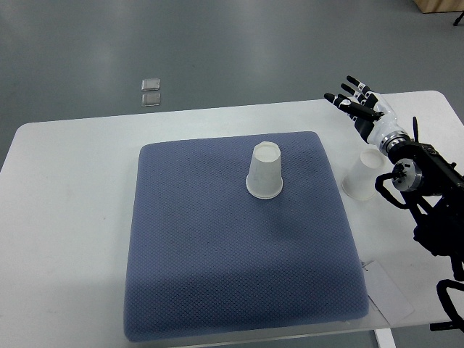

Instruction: Stack paper cups

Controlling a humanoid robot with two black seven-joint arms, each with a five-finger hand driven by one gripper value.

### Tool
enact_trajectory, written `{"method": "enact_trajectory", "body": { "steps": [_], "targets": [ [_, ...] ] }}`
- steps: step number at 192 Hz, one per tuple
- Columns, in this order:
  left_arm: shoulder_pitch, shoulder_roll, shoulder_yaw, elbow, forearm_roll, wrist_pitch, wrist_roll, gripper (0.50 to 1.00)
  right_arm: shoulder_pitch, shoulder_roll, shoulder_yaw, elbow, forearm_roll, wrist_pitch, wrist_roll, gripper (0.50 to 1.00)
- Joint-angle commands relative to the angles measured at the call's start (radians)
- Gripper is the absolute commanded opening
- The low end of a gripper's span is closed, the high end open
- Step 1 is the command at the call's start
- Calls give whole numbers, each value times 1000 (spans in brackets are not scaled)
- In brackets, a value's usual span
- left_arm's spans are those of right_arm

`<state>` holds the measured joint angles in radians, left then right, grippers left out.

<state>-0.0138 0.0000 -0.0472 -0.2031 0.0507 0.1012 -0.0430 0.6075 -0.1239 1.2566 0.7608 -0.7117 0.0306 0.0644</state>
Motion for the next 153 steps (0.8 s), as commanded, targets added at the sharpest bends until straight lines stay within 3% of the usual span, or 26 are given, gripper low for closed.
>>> {"method": "enact_trajectory", "body": {
  "steps": [1,98,153],
  "targets": [
    [0,0,-2,1,0,0,0,1000,0,1,0,0,0,0,0,928],
    [0,0,1,5,-2,0,-8,1000,0,1,0,2,0,2,0,928],
    [0,0,1,7,-2,0,-8,1000,2,-2,3,2,0,71,0,928]
  ]
}}
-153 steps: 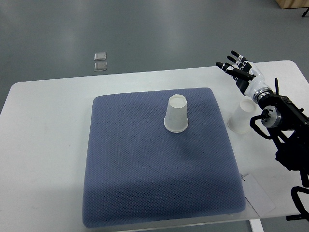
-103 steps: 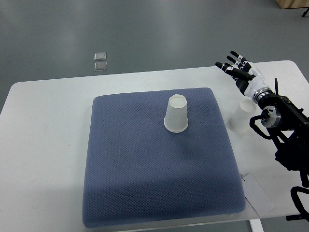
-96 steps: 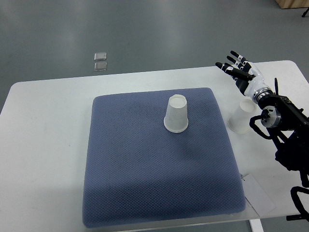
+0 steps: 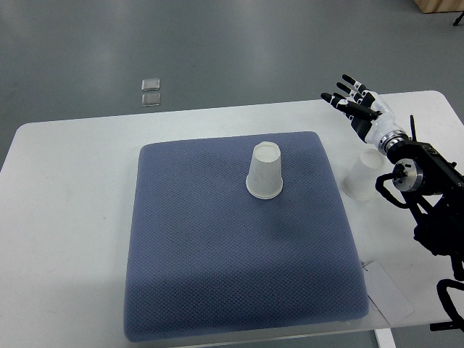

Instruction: Stack paper cups

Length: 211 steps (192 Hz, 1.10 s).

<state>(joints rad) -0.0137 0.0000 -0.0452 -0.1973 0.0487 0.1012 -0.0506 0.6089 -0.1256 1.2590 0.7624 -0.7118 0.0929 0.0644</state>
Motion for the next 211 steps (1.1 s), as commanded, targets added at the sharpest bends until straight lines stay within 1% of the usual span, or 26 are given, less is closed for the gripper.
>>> {"method": "enact_trajectory", "body": {
  "steps": [1,97,115,147,171,192,200,211],
  "targets": [
    [0,0,-1,-1,0,0,0,1000,0,0,0,0,0,8,0,928],
    [0,0,-1,-1,0,0,0,1000,-1,-17,11,0,2,-1,2,928],
    [0,0,-1,-1,0,0,0,1000,-1,-36,10,3,2,-1,2,928],
    [0,0,-1,-1,0,0,0,1000,-1,-72,0,15,-3,22,0,928],
    [0,0,-1,1,0,0,0,1000,2,-108,-3,29,-25,71,0,928],
    [0,0,-1,1,0,0,0,1000,2,-170,-44,60,-89,99,2,926],
    [0,0,-1,-1,0,0,0,1000,3,-206,-78,68,-124,116,11,926],
    [0,0,-1,1,0,0,0,1000,18,-261,-139,83,-178,133,41,926]
  ]
}}
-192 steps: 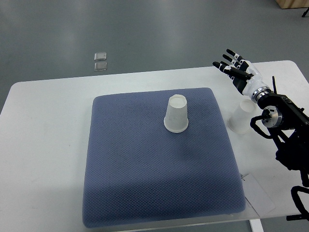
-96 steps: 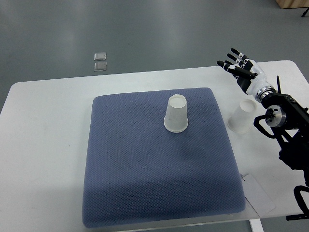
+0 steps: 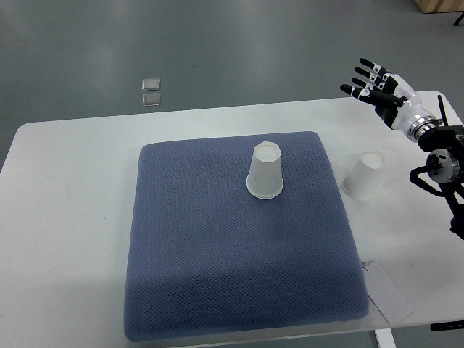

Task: Stack paper cups
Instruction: 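Reach the right hand down and close its fingers around the white cup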

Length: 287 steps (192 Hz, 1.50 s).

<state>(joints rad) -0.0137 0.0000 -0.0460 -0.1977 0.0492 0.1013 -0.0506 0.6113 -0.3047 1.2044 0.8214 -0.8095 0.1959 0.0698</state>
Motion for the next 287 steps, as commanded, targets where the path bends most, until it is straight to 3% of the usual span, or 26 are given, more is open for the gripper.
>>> {"method": "enact_trajectory", "body": {
  "steps": [1,46,56,57,61,99,191,247,287],
  "targets": [
    [0,0,0,1,0,0,0,1000,16,-82,-85,24,-80,30,36,926],
    [0,0,0,1,0,0,0,1000,88,-313,-359,177,-309,102,113,926],
    [0,0,0,1,0,0,0,1000,88,-314,-359,177,-309,102,113,926],
    [0,0,0,0,0,0,0,1000,106,-359,-409,223,-370,120,126,926],
    [1,0,0,0,0,0,0,1000,114,-376,-427,240,-395,125,130,926],
    [0,0,0,0,0,0,0,1000,177,-455,-577,298,-591,146,156,926],
    [0,0,0,1,0,0,0,1000,298,-455,-890,279,-769,74,157,926],
    [0,0,0,0,0,0,0,1000,320,-421,-956,208,-795,-3,157,915],
    [0,0,0,0,0,0,0,1000,318,-406,-970,197,-797,-4,157,891]
  ]
}}
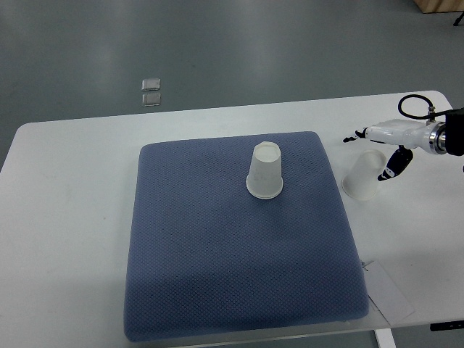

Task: Stack paper cups
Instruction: 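Reach the right hand down and close its fingers around the white cup, then lift the cup with the right hand and carry it over the inverted cup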

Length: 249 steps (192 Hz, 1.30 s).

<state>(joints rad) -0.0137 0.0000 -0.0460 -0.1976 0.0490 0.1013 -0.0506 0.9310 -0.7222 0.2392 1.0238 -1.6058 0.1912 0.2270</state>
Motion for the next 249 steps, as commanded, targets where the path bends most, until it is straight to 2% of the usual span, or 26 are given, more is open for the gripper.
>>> {"method": "enact_trajectory", "body": {
  "steps": [1,73,92,123,138,162,199,221,249],
  "targets": [
    [0,0,0,0,0,0,0,1000,-1,12,-5,-5,0,1,0,891],
    [0,0,0,0,0,0,0,1000,-3,27,-17,-27,-9,1,0,776],
    [0,0,0,0,0,0,0,1000,-4,27,-18,-31,-11,1,2,709],
    [0,0,0,1,0,0,0,1000,-4,27,-18,-31,-11,1,2,552],
    [0,0,0,1,0,0,0,1000,-1,24,-18,-31,-11,1,3,500],
    [0,0,0,0,0,0,0,1000,20,12,-15,-31,-9,1,21,500],
    [0,0,0,0,0,0,0,1000,177,-36,-9,-11,10,16,78,500],
    [1,0,0,0,0,0,0,1000,284,-63,-1,33,23,54,110,500],
    [0,0,0,0,0,0,0,1000,393,-71,6,130,52,108,120,500]
  ]
}}
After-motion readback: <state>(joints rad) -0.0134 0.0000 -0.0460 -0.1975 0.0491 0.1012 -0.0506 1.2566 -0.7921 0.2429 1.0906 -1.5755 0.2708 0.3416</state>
